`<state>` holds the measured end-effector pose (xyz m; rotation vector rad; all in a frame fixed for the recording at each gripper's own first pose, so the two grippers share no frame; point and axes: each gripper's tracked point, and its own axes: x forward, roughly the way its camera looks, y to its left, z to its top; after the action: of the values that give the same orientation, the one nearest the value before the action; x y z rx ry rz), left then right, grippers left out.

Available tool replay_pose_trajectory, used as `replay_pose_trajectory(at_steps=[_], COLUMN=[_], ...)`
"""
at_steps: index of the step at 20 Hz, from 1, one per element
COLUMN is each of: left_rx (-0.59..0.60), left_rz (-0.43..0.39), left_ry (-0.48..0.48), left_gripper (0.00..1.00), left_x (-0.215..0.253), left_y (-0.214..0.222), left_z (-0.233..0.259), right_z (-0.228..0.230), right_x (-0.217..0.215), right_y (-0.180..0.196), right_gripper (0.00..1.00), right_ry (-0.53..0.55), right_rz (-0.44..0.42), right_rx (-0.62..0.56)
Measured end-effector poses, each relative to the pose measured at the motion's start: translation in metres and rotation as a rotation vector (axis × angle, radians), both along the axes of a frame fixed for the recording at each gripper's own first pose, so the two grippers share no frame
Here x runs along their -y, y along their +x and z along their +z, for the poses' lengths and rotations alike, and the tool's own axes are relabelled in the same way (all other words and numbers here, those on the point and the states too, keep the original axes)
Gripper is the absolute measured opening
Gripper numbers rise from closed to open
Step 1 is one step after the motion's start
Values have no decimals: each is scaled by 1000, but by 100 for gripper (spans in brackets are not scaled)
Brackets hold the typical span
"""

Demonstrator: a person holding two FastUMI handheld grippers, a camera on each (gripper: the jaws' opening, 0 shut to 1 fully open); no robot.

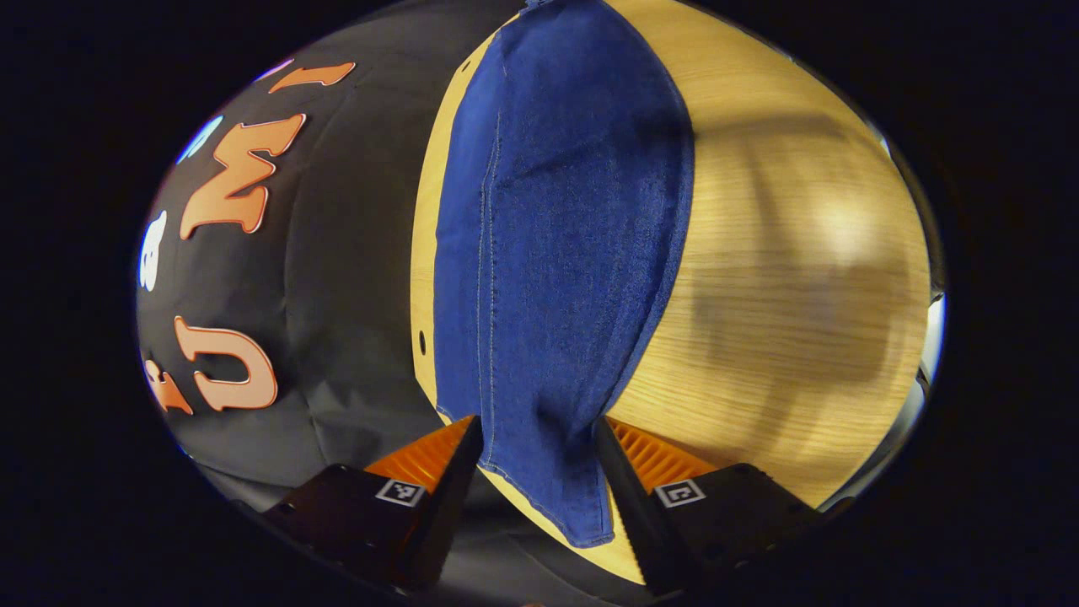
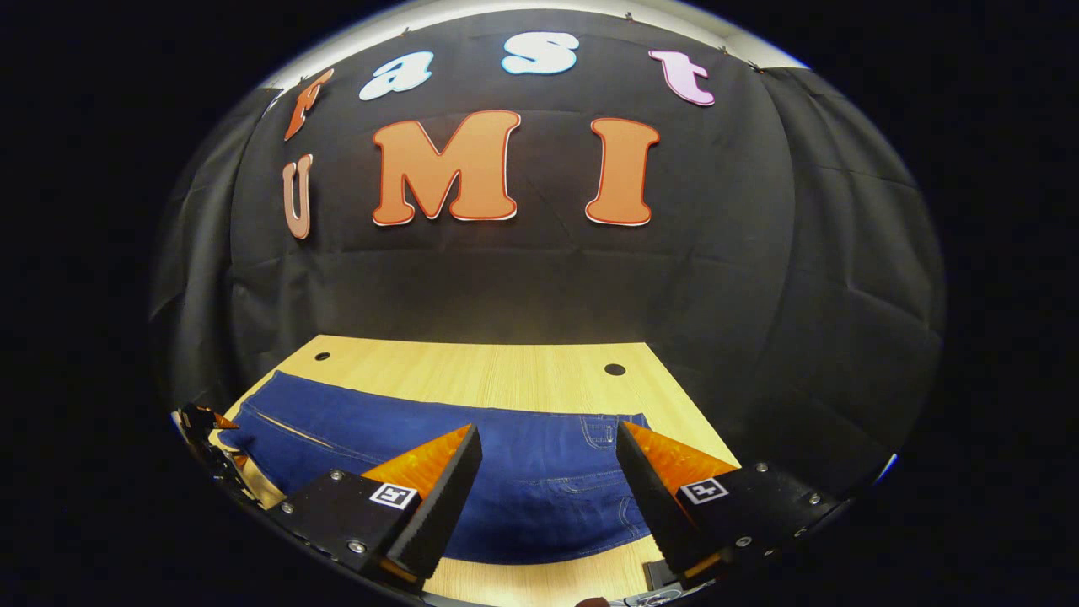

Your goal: Grasp the waist and the cuffs of the jeans and fold them to make the two legs overlap; first hold the waist and fold one-third of the jeans toward the cuffs, then hold the cuffs and fold the remaining one-third in the same direction to finish folding.

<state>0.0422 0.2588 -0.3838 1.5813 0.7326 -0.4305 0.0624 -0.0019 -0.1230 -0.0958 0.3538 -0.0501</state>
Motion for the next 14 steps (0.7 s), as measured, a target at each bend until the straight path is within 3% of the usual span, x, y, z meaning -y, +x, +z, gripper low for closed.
replay_pose_trajectory(at_steps=[1,4,5,7,9,12,14], left_rx=[3,-20,-24,-73,-102,-54,-53], left_rz=[0,19,24,50,113,92,86], left_ry=[-1,-13,1,-22,-99,-100,-96], left_gripper=[77,30,25,5,1,1,0], left_x=[0,-4,-3,0,-2,0,5], left_y=[6,19,18,14,16,21,23], left_z=[-5,-20,-19,-18,-23,2,6], right_z=[-2,-6,-6,-2,7,-2,-32], right_x=[0,6,9,24,53,85,91], right_y=[1,5,8,9,6,-6,-18], right_gripper=[98,98,98,98,98,98,98], right_ry=[-11,-44,-67,-167,-370,-718,-924], right_rz=[-1,-7,-4,12,25,109,218], right_rx=[-7,-6,0,23,51,-14,-84])
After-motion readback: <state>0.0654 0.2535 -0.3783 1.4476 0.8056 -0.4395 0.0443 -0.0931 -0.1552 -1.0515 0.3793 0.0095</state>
